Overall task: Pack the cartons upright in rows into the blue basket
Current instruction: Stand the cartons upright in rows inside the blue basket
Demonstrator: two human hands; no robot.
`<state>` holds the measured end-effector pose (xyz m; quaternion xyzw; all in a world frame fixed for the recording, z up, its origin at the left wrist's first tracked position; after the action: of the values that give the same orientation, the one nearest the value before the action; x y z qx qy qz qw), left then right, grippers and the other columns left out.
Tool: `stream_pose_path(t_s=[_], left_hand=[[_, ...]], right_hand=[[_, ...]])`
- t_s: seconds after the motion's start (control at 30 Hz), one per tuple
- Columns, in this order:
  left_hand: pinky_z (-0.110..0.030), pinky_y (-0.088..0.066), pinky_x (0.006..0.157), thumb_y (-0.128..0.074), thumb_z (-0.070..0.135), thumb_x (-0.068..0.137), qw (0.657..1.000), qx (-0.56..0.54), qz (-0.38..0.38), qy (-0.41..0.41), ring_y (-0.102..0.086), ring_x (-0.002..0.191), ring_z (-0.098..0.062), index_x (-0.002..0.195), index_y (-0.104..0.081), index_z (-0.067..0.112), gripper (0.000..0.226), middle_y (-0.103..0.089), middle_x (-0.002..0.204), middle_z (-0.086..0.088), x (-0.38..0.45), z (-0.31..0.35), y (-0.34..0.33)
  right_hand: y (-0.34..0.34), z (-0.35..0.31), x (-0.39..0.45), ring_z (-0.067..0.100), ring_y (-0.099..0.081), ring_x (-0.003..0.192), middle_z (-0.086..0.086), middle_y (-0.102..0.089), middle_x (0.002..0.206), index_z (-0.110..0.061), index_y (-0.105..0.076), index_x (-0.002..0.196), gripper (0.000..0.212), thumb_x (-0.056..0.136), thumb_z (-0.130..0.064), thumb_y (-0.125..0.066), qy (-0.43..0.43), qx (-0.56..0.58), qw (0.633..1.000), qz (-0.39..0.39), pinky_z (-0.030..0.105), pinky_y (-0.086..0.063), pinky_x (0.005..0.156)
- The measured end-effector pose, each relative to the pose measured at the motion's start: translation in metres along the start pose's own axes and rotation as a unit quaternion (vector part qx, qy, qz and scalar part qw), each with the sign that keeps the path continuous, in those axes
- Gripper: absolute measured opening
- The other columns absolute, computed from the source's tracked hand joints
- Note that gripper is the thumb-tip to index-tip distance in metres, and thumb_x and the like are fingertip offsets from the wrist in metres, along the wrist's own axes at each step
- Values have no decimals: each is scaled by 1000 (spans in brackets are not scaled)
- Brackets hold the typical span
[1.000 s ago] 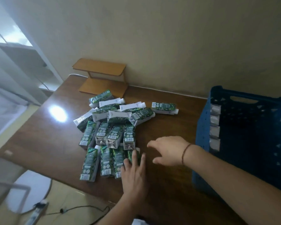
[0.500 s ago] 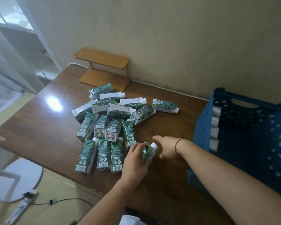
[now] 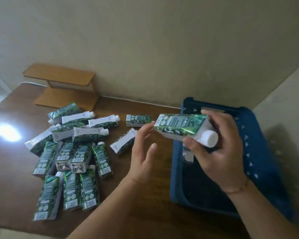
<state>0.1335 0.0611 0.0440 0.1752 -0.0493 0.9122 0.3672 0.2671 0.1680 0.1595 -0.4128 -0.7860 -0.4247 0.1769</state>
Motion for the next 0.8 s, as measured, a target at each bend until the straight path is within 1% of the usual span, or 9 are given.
stream_pose_path(t_s=[0.07,0.13,0.2,0.3,0.47,0.6,0.63,0.7,0.8], left_hand=[[-41,-43,109,-46,48,94,995,15,-66,72,-47,132,-9,141,-43,34,49,-49,142,13,9,-4,-16],[-41,-44,108,-49,57,91,981,12,-124,150,-47,128,3,141,-41,43,53,-48,142,17,14,-11,-32],[-35,-44,106,-52,55,90,971,-8,-152,184,-47,125,9,142,-41,41,55,-49,141,20,16,-18,-44],[-31,-45,104,-54,43,91,963,-32,-181,196,-48,127,2,142,-40,34,54,-52,139,15,14,-26,-56],[-36,-46,104,-56,46,85,963,-46,-180,197,-49,128,-7,138,-41,40,55,-52,137,15,12,-36,-60],[-28,-49,97,-56,41,87,964,-58,-166,200,-48,128,-4,136,-42,41,51,-52,135,19,11,-39,-61],[-27,-50,96,-56,41,87,963,-65,-164,203,-47,128,-4,137,-41,40,52,-52,135,19,10,-39,-62],[-31,-50,101,-55,45,86,964,-69,-154,208,-46,130,-5,140,-40,39,56,-51,137,19,7,-41,-64],[-43,-46,107,-53,49,89,965,-65,-149,205,-45,134,-9,144,-39,37,59,-49,143,13,4,-43,-64]], right_hand=[[22,9,-6,11,-51,101,11,-50,110,8,-53,119,57,78,-28,-71,13,-44,997,58,18,-41,91],[38,22,-14,9,-50,98,12,-50,108,9,-54,118,57,78,-29,-70,-5,-57,997,52,16,-39,89],[45,37,-22,4,-52,100,8,-53,108,1,-57,118,56,77,-33,-71,-24,-50,998,-20,15,-41,86],[41,53,-39,5,-55,100,-2,-55,110,-9,-59,119,55,76,-40,-73,-40,-49,986,-154,17,-47,81],[8,74,-53,8,-58,95,-18,-43,118,-27,-50,124,56,76,-44,-73,-84,-95,946,-299,30,-53,80],[-26,94,-62,15,-62,85,-13,-32,126,-31,-40,129,57,81,-42,-70,-119,-135,901,-395,35,-56,74],[-33,97,-65,17,-63,84,-10,-29,128,-31,-38,129,58,81,-39,-70,-137,-147,891,-408,36,-57,73],[-44,102,-72,23,-63,85,-7,-22,128,-31,-32,129,62,81,-32,-71,-179,-174,875,-415,38,-57,72],[-53,104,-75,25,-62,84,-5,-21,125,-31,-29,128,59,84,-30,-69,-195,-173,883,-389,38,-57,71]])
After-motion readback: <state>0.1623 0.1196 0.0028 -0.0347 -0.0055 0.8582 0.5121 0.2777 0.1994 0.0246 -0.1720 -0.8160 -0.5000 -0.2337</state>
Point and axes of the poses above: each hand's wrist, its own x-axis towards the middle knuckle, its own y-axis out of the back of the hand, z = x × y, the point moved 2 cm from there along x, towards the middle knuckle
